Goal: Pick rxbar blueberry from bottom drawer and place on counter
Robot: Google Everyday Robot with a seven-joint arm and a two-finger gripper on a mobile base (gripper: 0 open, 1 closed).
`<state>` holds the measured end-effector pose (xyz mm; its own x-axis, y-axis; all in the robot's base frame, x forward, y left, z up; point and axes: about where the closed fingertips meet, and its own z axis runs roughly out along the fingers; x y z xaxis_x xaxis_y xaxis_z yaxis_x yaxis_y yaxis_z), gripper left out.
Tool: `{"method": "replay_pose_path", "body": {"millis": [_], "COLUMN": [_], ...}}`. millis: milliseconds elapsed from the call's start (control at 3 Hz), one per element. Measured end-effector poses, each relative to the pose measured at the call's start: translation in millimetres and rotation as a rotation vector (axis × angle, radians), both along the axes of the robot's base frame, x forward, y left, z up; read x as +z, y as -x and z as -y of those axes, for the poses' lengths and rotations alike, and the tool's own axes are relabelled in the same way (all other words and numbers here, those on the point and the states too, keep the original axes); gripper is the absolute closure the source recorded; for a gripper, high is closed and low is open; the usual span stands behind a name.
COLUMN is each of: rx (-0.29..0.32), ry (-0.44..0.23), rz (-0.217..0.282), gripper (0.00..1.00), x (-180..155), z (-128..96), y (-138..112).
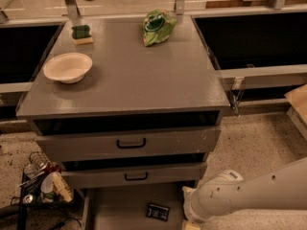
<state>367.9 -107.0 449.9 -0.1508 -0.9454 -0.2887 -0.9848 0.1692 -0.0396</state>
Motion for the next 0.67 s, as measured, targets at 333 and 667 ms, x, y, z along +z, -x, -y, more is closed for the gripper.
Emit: {"method": "replay_pose_path", "body": {"millis": [333,667], "rx": [-0.003,0.025], "ry": [-0.006,-0.001], "rz": [-0.012,-0.053], "gripper": [0.00,0.00], "x": [-5,-52], "z": [-1,-14], "y": [1,-4]}}
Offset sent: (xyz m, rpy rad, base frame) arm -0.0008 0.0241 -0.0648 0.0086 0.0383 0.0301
